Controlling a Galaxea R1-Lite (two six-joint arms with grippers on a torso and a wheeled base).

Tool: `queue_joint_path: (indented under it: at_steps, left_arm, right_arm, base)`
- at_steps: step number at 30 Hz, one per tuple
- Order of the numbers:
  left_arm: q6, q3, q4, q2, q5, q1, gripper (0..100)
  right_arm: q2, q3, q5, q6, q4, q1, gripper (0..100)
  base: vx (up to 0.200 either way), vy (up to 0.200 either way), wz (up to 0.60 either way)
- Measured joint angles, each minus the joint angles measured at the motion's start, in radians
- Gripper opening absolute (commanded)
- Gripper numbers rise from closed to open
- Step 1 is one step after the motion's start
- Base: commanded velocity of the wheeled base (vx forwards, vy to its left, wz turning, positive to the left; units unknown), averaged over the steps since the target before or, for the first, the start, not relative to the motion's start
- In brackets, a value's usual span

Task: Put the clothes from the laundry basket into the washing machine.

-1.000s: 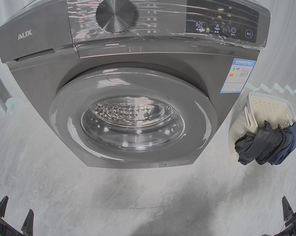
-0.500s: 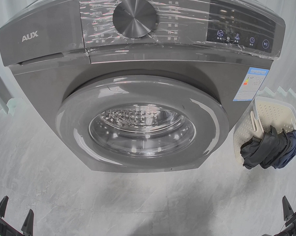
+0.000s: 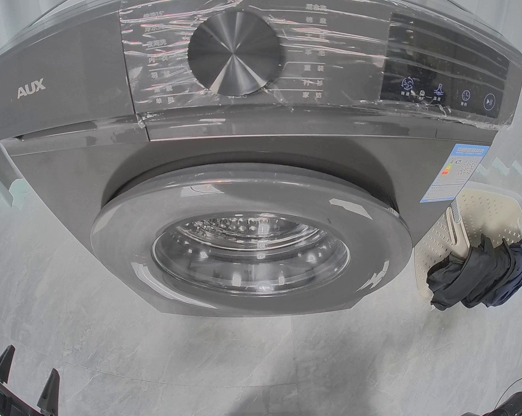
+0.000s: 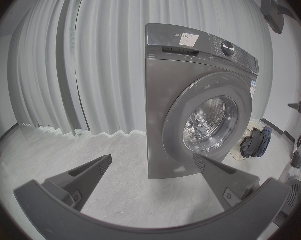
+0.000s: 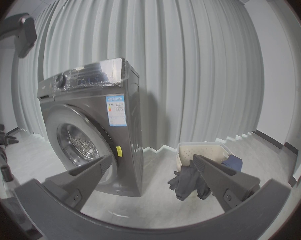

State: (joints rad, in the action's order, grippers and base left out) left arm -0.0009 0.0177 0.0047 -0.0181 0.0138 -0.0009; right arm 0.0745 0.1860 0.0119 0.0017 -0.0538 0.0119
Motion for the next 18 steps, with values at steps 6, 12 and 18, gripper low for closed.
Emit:
queue_joint_path:
  at_steps: [6, 12, 18]
  left_arm:
    - [0.001, 0.000, 0.000, 0.000, 0.000, 0.000, 100]
    - [0.001, 0.000, 0.000, 0.000, 0.001, 0.000, 100]
    - [0.001, 0.000, 0.000, 0.000, 0.002, -0.001, 100]
  right_arm:
    - [0.200, 0.090, -0.035, -0.012, -0.003, 0.076, 100]
    - [0.450, 0.077, -0.123, 0.051, -0.095, 0.217, 100]
    - [0.671, 0.063, -0.170, 0.127, -0.251, 0.371, 100]
  base:
    - [0.000, 0.000, 0.00]
    - [0.000, 0.000, 0.00]
    - [0.000, 0.000, 0.00]
